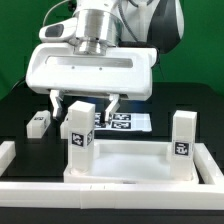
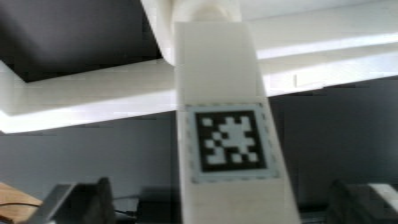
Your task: Assemble desk
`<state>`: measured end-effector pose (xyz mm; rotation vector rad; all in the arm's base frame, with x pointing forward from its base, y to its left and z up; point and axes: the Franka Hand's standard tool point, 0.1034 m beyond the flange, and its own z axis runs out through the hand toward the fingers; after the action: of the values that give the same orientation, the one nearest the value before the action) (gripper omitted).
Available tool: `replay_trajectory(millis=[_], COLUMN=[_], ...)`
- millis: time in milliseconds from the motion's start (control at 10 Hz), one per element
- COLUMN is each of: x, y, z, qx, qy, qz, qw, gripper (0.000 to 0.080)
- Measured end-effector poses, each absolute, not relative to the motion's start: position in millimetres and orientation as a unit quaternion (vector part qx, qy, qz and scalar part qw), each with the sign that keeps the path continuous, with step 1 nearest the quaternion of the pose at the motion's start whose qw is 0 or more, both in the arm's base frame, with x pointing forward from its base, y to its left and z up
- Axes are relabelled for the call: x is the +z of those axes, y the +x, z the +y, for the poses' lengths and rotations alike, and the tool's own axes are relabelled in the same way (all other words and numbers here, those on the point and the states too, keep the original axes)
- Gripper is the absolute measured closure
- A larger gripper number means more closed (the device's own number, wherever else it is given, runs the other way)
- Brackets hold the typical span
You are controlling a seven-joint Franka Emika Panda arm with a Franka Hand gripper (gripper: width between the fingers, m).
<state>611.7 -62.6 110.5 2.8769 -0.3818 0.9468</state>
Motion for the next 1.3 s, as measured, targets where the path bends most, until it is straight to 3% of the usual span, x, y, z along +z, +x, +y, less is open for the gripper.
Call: replay_trajectory(millis=[800, 1000, 1100, 1300], x=[109.3, 129.2, 133.2, 129.0], y=[612, 619, 621, 625], z=[-62, -63, -69, -62], qx=[0.299, 0.256, 0.251, 0.187], qy=[0.945, 0.958, 0.959, 0.973], qz=[-0.126, -0.13, -0.131, -0.137], qw=[0.041, 0.017, 0.015, -0.01], gripper=[0.015, 0.015, 0.015, 0.015])
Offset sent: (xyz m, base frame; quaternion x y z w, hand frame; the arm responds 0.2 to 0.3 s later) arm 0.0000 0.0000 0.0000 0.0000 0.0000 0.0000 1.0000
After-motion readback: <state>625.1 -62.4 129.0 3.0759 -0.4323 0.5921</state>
